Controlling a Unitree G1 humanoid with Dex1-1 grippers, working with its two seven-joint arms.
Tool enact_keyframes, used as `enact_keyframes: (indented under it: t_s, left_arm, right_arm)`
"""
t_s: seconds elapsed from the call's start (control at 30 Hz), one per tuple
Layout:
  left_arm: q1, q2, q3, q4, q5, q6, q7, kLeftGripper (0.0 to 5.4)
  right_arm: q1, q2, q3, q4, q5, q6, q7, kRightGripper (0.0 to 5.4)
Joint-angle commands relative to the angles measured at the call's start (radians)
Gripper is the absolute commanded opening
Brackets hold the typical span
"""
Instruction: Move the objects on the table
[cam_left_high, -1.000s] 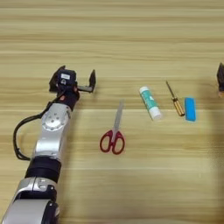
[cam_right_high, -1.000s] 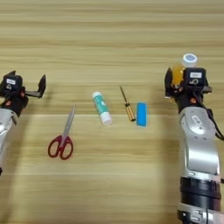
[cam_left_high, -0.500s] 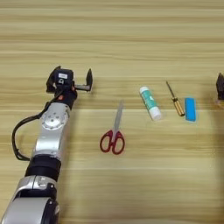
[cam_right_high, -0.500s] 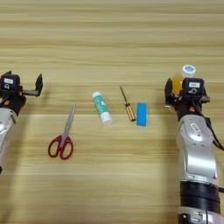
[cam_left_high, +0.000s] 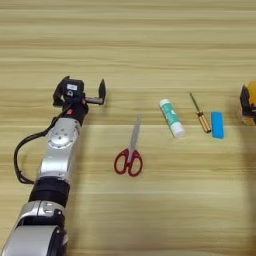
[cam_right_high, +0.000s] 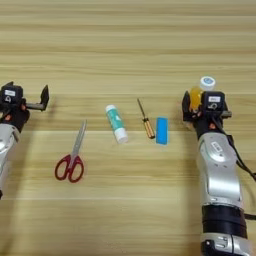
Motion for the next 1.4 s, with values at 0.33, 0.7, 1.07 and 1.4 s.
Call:
enact_keyframes:
  t_s: [0.33, 0.7, 1.07, 1.4]
  left_arm:
    - [-0.015, 0.005, 0.000, 0.016, 0.006, -0.001, 0.000, 5.40]
    - [-0.018, 0.004, -0.001, 0.023, 0.008, -0.003, 0.001, 5.40]
    - [-0.019, 0.004, -0.009, 0.033, 0.008, -0.009, -0.015, 5.40]
    - [0.009, -0.001, -0.064, -0.008, 0.008, -0.037, -0.097, 5.40]
  right_arm:
    - [-0.017, -0.014, -0.008, -0.029, 0.011, -0.019, -0.012, 5.03]
    - [-0.017, -0.017, -0.010, -0.045, 0.011, -0.039, -0.013, 5.38]
    - [-0.006, -0.015, -0.034, -0.141, 0.017, -0.148, -0.030, 5.38]
    - [0.004, -0.010, -0.066, -0.199, -0.012, -0.220, -0.097, 5.38]
